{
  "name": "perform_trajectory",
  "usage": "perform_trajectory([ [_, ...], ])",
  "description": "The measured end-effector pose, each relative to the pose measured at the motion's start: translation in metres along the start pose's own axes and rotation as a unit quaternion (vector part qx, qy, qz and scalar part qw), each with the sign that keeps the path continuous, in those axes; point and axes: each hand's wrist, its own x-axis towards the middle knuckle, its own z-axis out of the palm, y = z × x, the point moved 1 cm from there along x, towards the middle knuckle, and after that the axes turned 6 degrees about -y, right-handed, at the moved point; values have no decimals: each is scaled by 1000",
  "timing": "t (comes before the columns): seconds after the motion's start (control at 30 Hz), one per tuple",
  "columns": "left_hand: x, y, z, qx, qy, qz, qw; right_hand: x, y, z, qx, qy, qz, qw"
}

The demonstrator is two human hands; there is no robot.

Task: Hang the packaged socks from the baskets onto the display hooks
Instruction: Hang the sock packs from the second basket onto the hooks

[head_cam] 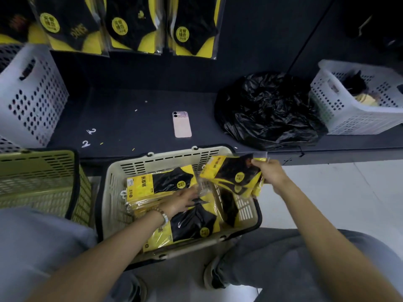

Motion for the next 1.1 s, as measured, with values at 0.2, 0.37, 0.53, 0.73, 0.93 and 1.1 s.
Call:
perform_trajectory([
  [0.2,-7,83,39,-247,-138,70,956,-38,-41,-26,203,-105,-43,973],
  [0.37,-28,139,14,-423,-48,167,889,-64,-60,4,258,-217,-98,936],
  [0.53,-62,151,-39,-326,104,178,923,-72,-90,22,125,-236,-170,948],
  [0.73,-111,177,-75,-126,216,262,932,-82,-173,55,149,-179,-323,917],
  [0.93,-135,204,-97,-46,239,313,918,-87,-240,76,235,-138,-393,878],
  [1.1,-144,227,-113,-45,266,322,908,-83,-263,80,263,-137,-400,867],
])
